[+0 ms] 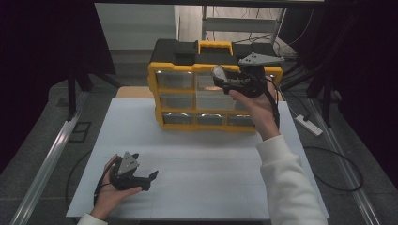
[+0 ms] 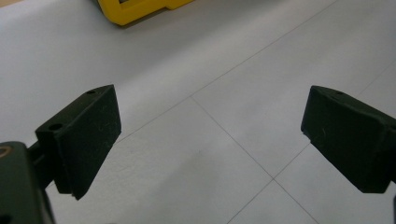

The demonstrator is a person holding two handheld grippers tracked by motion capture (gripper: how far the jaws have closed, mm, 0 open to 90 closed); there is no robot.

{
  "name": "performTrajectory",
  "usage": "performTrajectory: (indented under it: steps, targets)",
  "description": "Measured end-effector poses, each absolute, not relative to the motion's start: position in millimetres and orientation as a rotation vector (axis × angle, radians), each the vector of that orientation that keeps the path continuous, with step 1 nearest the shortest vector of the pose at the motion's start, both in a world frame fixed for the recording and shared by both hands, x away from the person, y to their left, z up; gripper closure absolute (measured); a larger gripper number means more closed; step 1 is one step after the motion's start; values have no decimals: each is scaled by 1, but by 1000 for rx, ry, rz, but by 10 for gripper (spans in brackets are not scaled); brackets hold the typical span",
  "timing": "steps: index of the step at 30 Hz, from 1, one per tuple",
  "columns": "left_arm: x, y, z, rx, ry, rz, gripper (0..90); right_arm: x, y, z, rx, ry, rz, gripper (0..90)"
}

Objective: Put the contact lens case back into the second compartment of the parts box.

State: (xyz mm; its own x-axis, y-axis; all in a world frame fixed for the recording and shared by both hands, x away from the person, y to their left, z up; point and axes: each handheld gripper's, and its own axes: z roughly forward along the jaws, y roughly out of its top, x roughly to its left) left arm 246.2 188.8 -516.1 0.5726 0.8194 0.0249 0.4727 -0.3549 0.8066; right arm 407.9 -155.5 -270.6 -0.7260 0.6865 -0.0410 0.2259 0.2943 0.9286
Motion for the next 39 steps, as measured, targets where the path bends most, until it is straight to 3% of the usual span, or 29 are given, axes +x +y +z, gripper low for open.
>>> performTrajectory:
  steps: [8,14,39]
  targets:
    - [246,189,-516,2013,1032,556,56,410,-154,-272,829,2124,1416,474]
    - [246,189,-516,2011,1033,556,56,408,-158,-269,848,2098,1466,326]
    - [244,191,-515,1997,1036,550,57,384,-173,-273,758,2096,1553,328]
